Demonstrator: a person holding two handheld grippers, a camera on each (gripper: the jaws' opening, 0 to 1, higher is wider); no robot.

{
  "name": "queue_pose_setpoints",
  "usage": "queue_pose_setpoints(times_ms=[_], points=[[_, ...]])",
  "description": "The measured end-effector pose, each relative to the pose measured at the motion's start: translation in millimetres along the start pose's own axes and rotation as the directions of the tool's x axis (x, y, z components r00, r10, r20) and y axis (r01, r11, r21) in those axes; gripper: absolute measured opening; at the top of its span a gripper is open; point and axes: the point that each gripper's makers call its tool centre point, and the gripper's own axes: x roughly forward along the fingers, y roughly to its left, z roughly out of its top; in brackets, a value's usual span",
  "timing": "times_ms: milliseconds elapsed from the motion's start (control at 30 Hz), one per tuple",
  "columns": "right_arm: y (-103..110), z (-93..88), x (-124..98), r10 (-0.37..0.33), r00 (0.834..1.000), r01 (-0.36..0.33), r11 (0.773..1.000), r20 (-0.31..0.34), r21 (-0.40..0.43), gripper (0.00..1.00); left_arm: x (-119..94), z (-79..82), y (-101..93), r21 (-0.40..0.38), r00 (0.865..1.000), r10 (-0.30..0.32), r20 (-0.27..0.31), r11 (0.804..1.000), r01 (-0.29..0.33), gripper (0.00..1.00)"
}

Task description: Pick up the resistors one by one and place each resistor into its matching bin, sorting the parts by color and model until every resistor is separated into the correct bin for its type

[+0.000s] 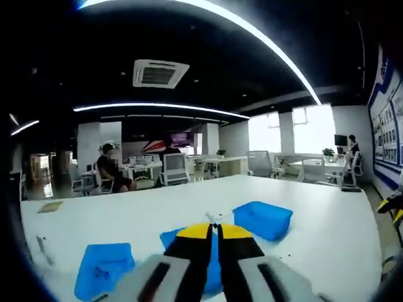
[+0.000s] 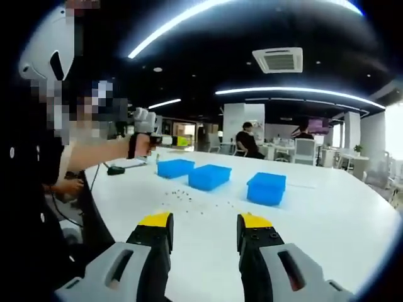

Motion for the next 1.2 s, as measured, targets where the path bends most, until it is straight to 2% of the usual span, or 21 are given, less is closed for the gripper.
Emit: queue_pose_setpoints(times_ms=[167, 367, 400, 467, 533, 667, 833, 1033, 1200], points=[[-3, -0.7, -2, -0.01, 1.0, 0.01, 1.0, -0.004, 0.002, 0.42, 31, 2.6, 8.5, 0.02, 0.999, 0.019, -0.037, 1.0, -0.018, 0.07], [-4, -0.6, -1, -0.012, 1.0, 0.012, 1.0, 0.0, 0.006, 0.42, 50, 4.8, 11.2, 0.023, 0.998, 0.023, -0.055, 1.0, -0.022, 0.09], [-4, -1.2, -1, -0.011, 1.0, 0.011, 1.0, -0.001, 0.007, 0.42, 52, 4.2, 11.6, 0.025, 0.998, 0.025, -0.055, 0.999, -0.023, 0.15], [-3, -1.7, 0, -0.009, 1.0, 0.009, 1.0, -0.001, 0.007, 0.42, 53, 2.3, 11.0, 0.026, 0.998, 0.02, -0.058, 0.999, -0.019, 0.36], [-4, -1.4, 0, -0.009, 1.0, 0.009, 1.0, 0.002, 0.008, 0.42, 49, 1.1, 8.8, 0.011, 0.998, 0.013, -0.055, 1.0, -0.012, 0.46], [-6, -0.5, 1, -0.01, 1.0, 0.01, 1.0, 0.008, 0.012, 0.43, 35, -1.0, 7.6, 0.014, 0.999, 0.013, -0.049, 1.0, -0.013, 0.46], [-8, 0.2, 3, -0.006, 1.0, 0.006, 1.0, 0.01, 0.009, 0.43, 2, -5.3, 1.1, -0.01, 1.0, 0.001, -0.027, 1.0, -0.001, 0.46], [-7, 4.4, 9, 0.008, 1.0, -0.008, 1.0, 0.011, -0.007, 0.44, -49, -16.5, -10.1, -0.012, 1.0, -0.016, -0.004, 1.0, 0.016, 0.5], [-4, 8.2, 15, 0.025, 1.0, -0.025, 0.999, 0.009, -0.021, 0.44, -97, -28.1, -29.8, -0.038, 0.999, -0.032, 0.017, 0.999, 0.032, 0.5]])
